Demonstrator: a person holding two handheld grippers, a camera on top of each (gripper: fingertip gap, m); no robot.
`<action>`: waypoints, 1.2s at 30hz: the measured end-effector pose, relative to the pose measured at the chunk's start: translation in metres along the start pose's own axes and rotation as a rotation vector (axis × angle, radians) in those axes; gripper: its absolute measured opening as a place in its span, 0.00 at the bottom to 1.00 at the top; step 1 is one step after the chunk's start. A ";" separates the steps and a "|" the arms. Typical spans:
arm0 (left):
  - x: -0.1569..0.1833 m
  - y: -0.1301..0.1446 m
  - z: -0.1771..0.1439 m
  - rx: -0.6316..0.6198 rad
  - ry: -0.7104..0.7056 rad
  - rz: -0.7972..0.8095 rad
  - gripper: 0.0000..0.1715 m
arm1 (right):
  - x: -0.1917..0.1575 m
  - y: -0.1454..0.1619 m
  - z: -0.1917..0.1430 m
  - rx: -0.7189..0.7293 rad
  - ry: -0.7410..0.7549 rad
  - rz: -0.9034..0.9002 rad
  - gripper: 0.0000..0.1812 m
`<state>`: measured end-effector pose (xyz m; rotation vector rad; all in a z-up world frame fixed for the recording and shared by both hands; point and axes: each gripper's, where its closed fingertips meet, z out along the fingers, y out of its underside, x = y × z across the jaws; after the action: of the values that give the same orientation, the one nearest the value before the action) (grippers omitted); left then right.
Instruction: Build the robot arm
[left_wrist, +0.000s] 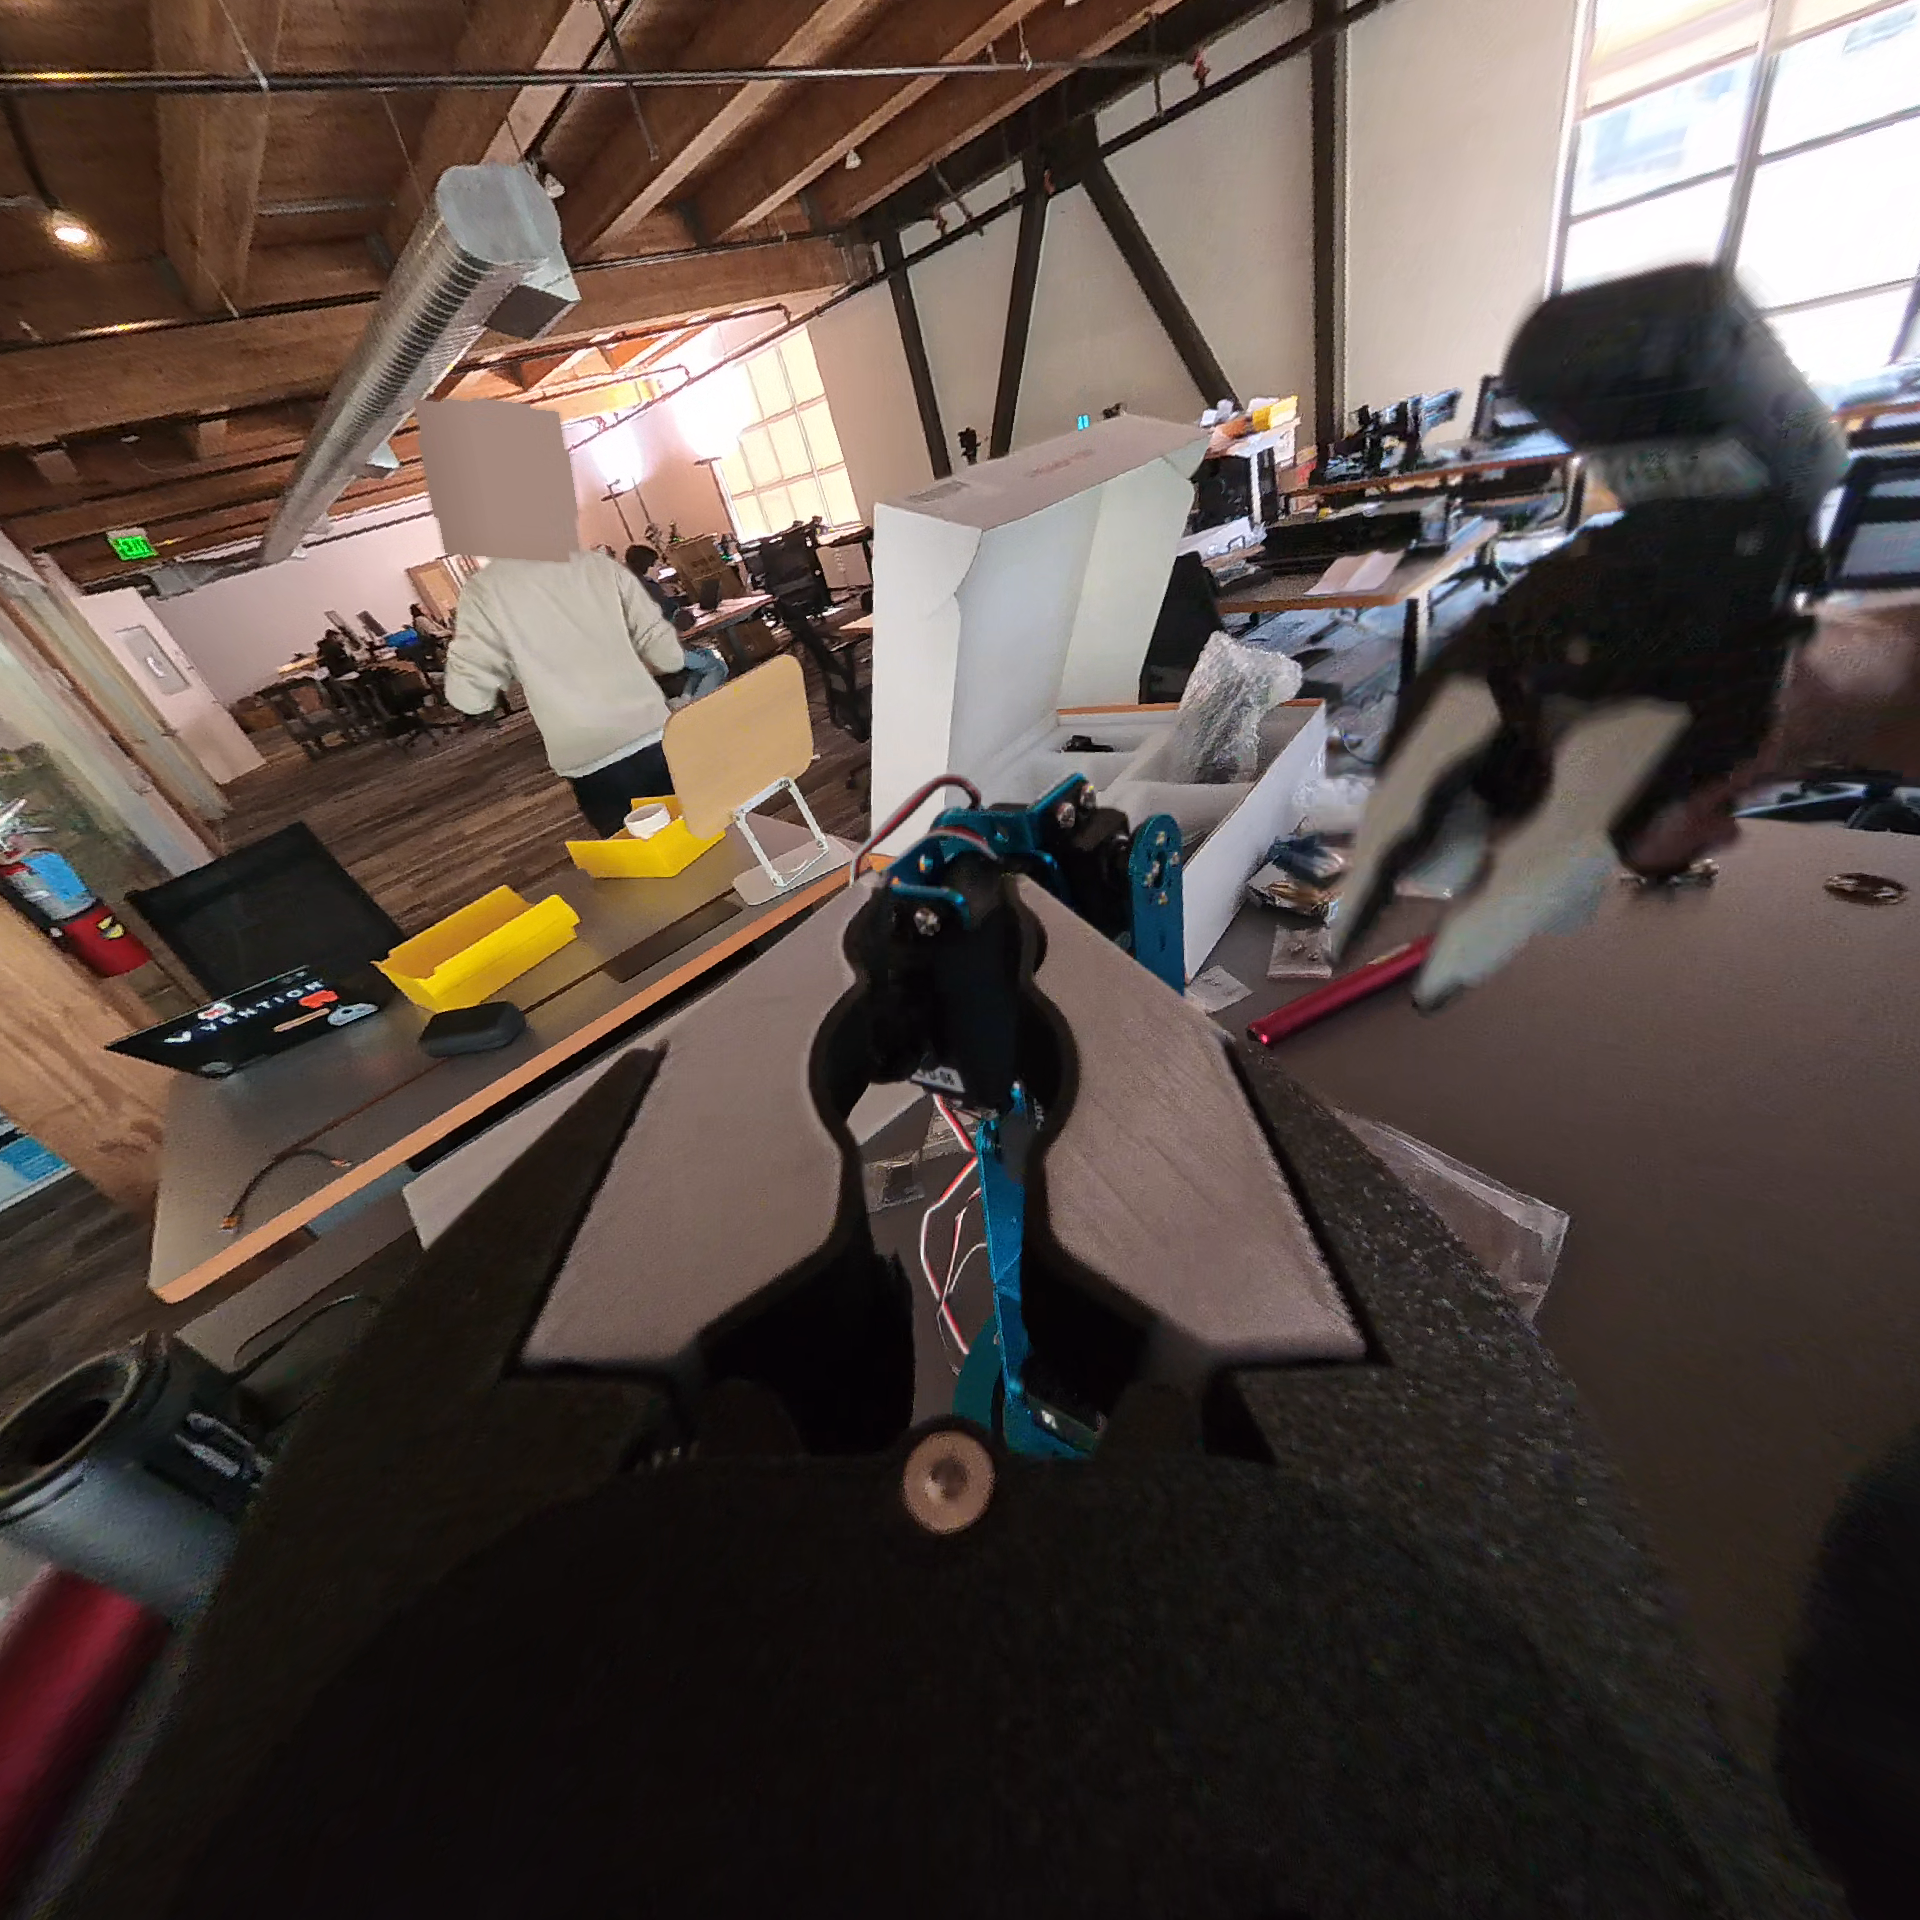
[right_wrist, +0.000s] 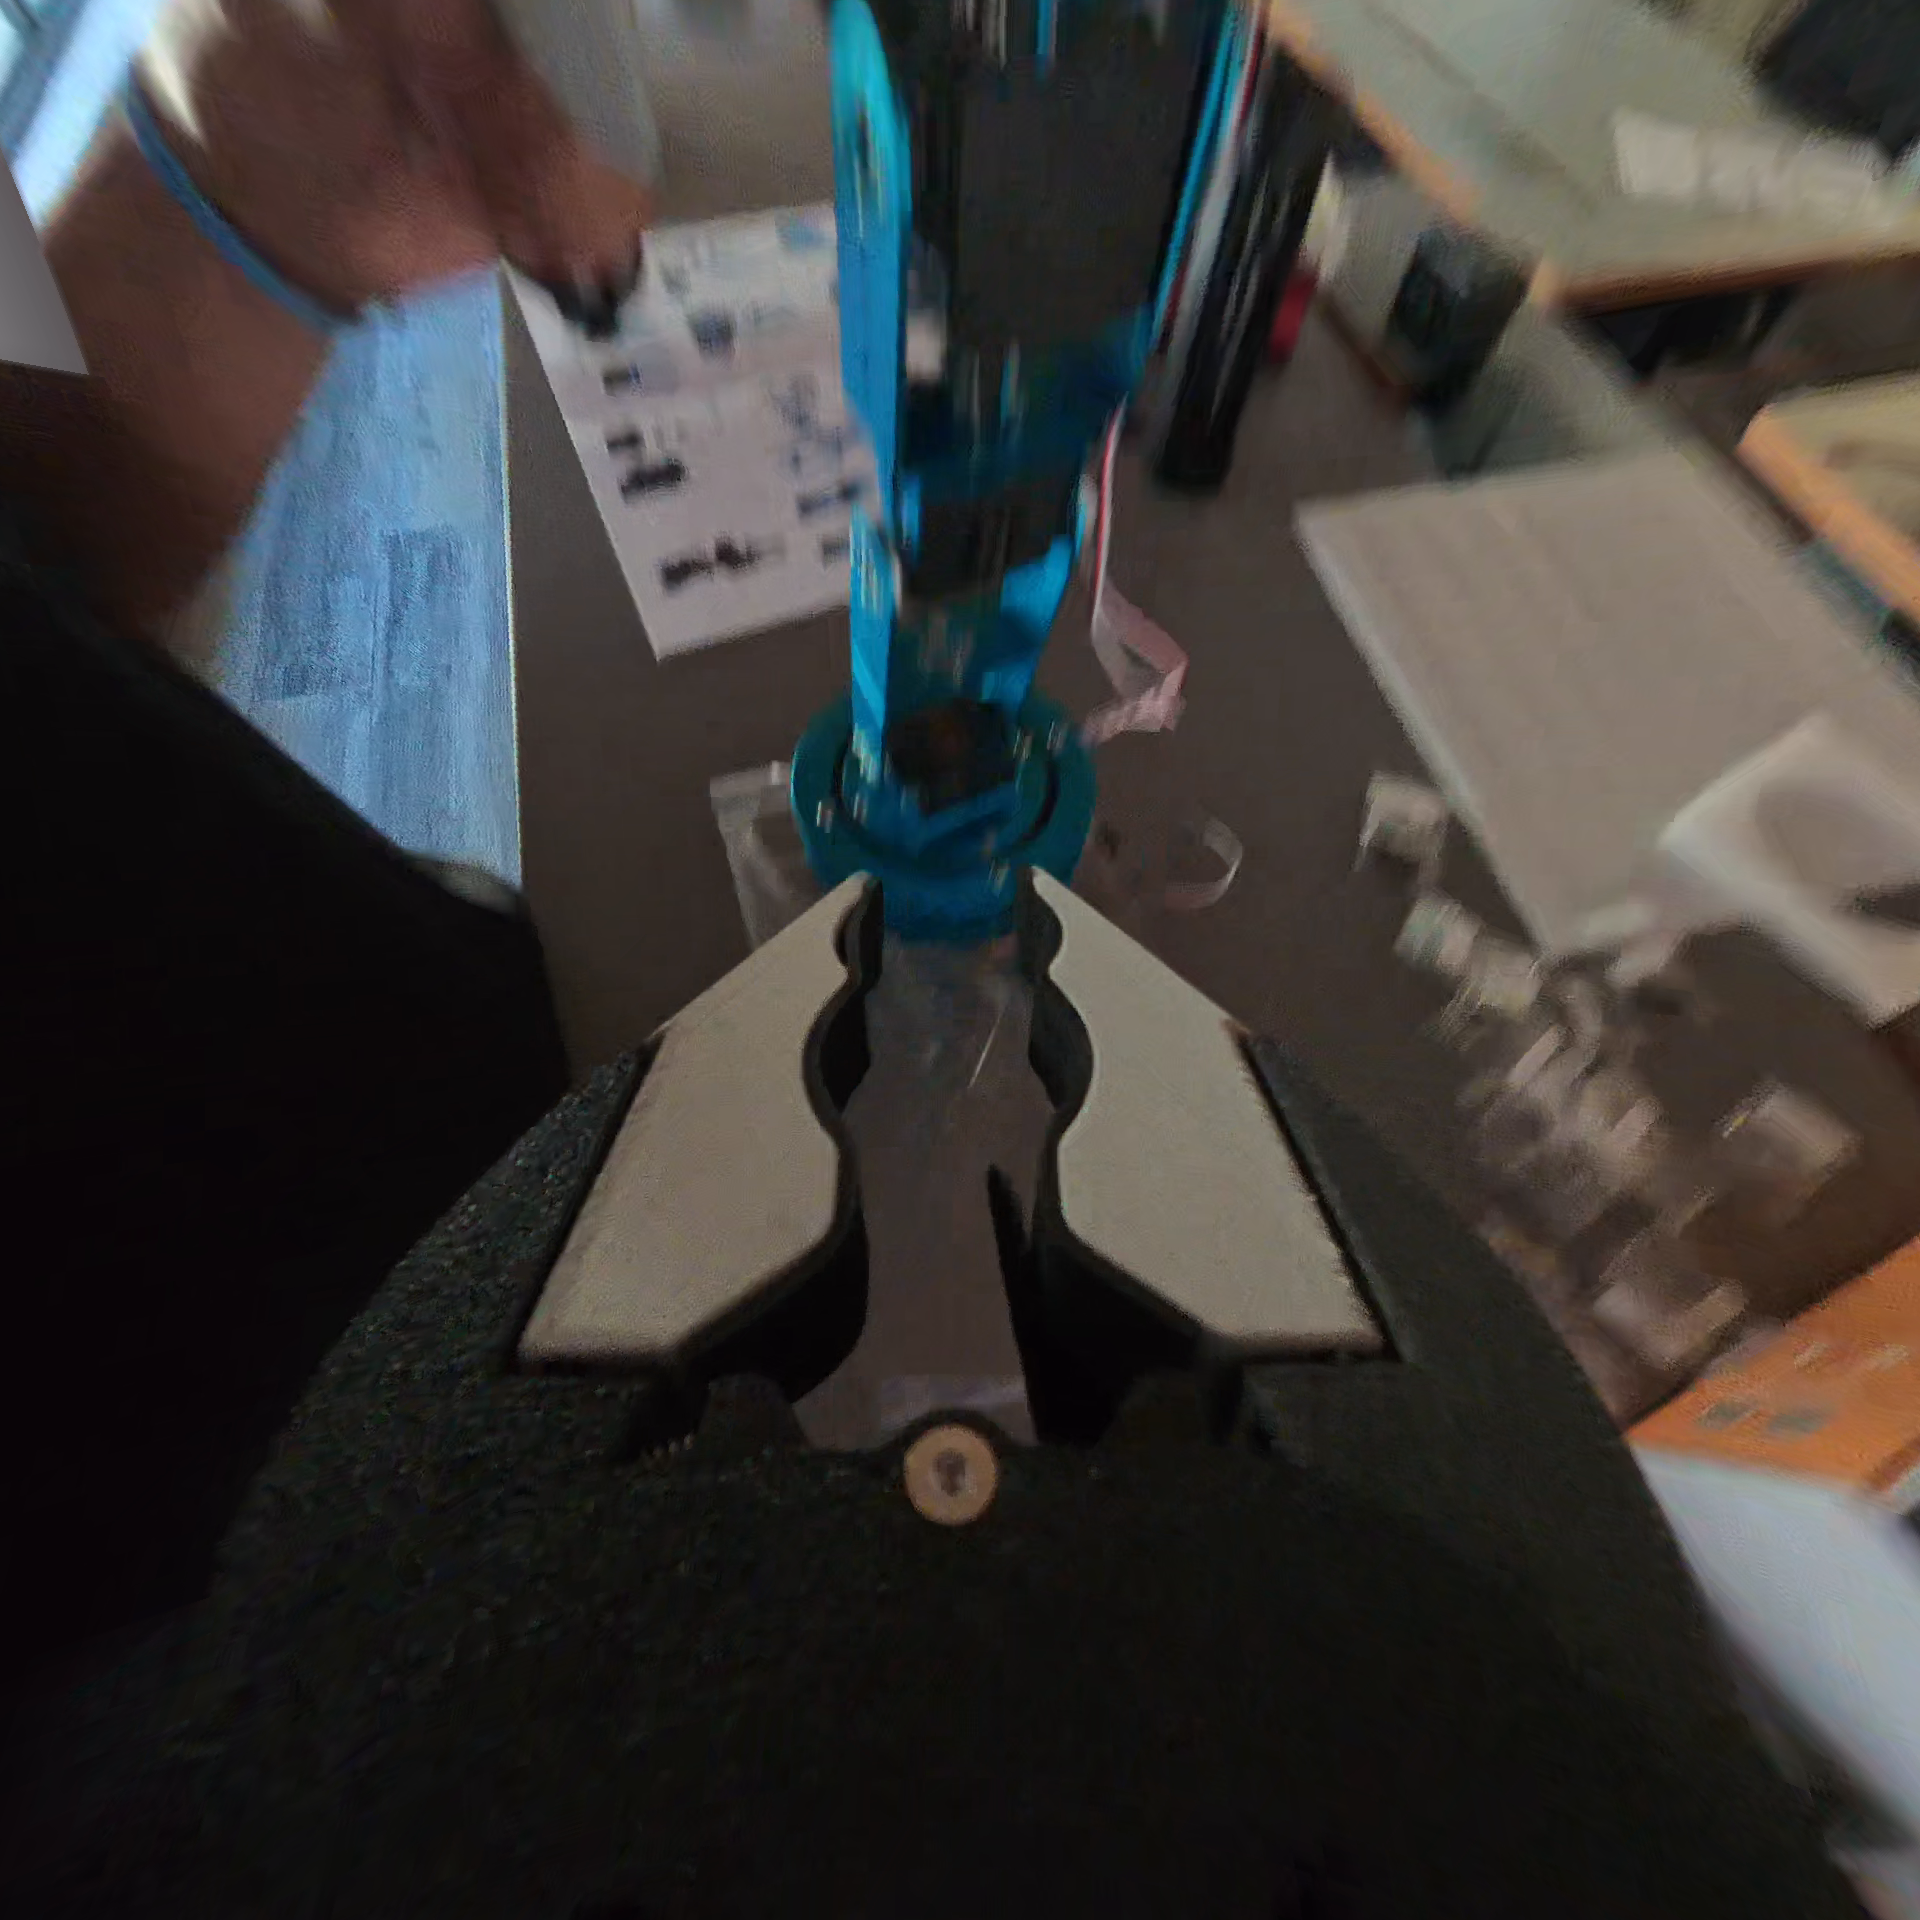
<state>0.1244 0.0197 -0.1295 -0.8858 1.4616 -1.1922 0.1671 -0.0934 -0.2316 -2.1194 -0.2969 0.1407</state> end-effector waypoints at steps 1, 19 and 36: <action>0.000 0.000 0.001 -0.005 0.004 0.012 0.11 | -0.009 0.029 0.007 -0.056 -0.018 0.048 0.14; 0.000 0.004 0.006 -0.059 -0.001 0.061 0.13 | -0.056 0.191 0.070 -0.419 0.012 0.139 0.05; 0.000 0.003 0.007 -0.053 -0.008 0.081 0.12 | -0.057 0.140 0.058 -0.188 -0.029 0.232 0.00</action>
<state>0.1316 0.0187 -0.1325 -0.8581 1.5146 -1.0936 0.1211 -0.1337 -0.3817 -2.3364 -0.0817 0.2895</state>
